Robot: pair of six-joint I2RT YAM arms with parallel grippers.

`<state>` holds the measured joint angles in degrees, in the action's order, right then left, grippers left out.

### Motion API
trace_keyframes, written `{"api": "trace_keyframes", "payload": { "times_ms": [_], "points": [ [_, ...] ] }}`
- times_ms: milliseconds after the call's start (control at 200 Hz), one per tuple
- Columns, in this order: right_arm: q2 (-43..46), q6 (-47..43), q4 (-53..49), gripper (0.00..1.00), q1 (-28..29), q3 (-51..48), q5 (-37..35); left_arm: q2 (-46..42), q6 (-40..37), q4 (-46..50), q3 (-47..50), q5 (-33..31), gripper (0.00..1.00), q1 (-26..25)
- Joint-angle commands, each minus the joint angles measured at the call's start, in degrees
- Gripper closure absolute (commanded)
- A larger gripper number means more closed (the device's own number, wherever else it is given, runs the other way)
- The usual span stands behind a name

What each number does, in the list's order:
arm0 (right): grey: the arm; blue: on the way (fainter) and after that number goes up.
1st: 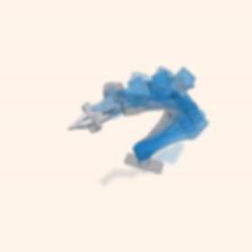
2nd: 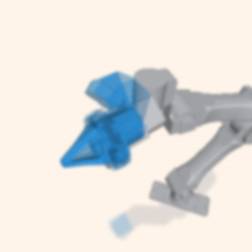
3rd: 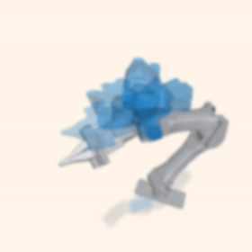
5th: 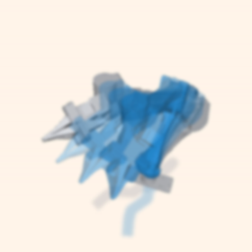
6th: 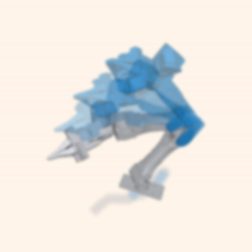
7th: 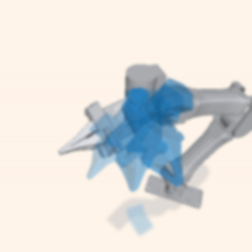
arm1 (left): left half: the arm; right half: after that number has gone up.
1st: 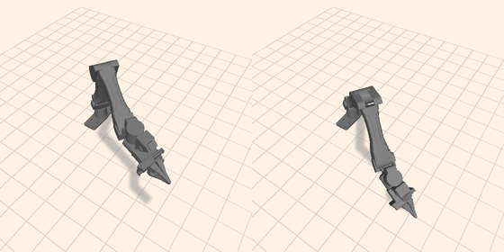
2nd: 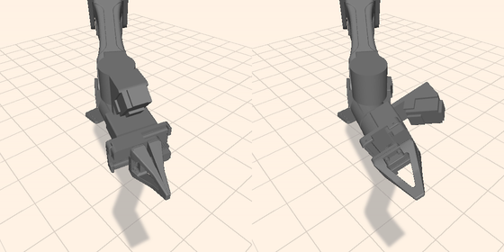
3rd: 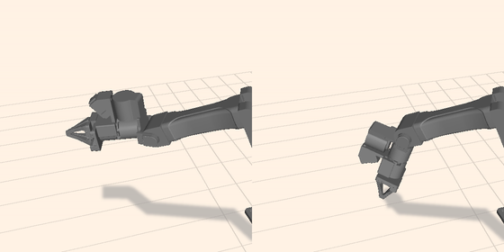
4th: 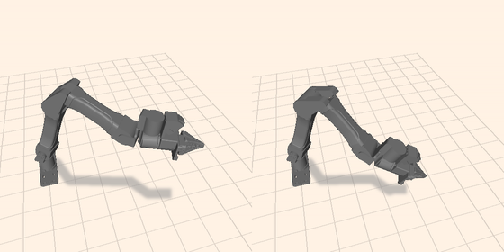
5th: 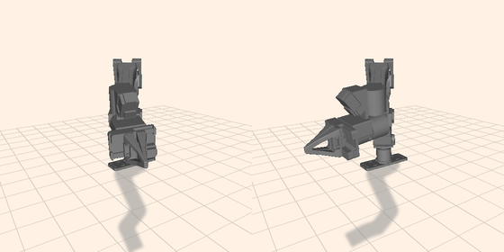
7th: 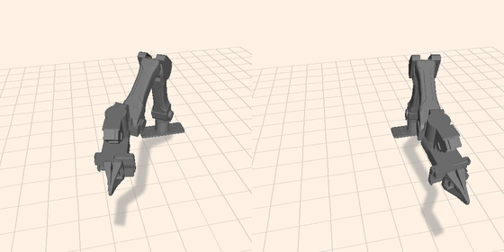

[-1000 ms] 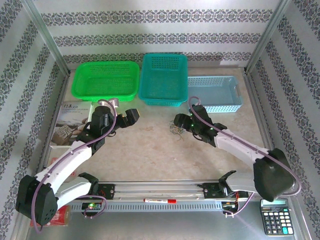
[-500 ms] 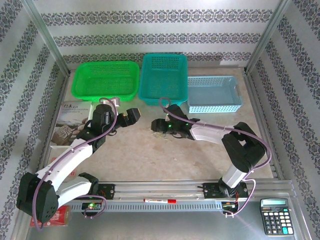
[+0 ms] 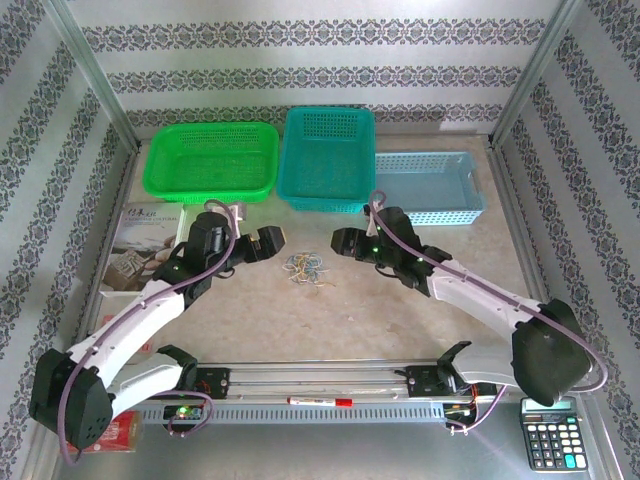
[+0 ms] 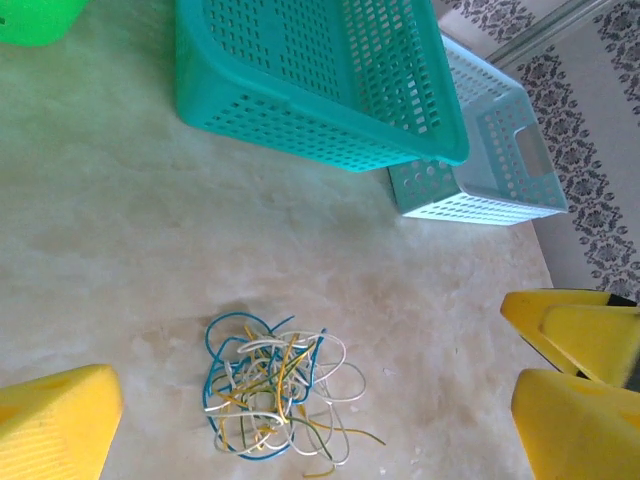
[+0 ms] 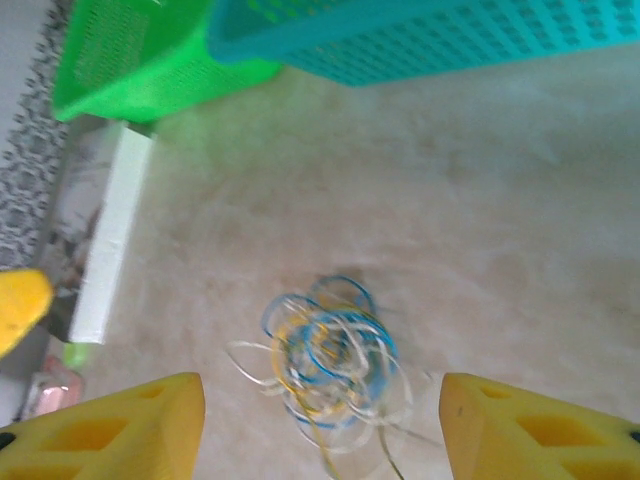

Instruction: Untangle the cables

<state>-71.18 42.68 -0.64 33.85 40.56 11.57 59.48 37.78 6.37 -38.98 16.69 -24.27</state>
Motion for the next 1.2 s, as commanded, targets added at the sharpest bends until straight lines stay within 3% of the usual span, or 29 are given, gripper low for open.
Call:
{"api": "trace_keyframes", "payload": {
  "times_ms": [0,485,924,1194],
  "points": [
    [2.9,-0.8,-3.1,0.36,-0.2,-3.9,-2.7,3.1,-3.9,5.4,-3.7,-2.8,0.03,-2.8],
    [10.5,3.8,0.1,0.35,-0.2,-14.4,-5.2,29.0,-21.4,18.5,-24.3,-26.5,0.19,-18.7],
    [10.4,4.4,0.6,0.34,-0.2,-15.3,-5.2,37.2,-22.3,19.7,-28.8,-28.4,0.39,-19.8],
    [10.0,4.7,0.7,0.34,-0.2,-15.5,-5.3,38.8,-22.2,18.8,-28.9,-27.4,0.43,-19.8]
  ]
}}
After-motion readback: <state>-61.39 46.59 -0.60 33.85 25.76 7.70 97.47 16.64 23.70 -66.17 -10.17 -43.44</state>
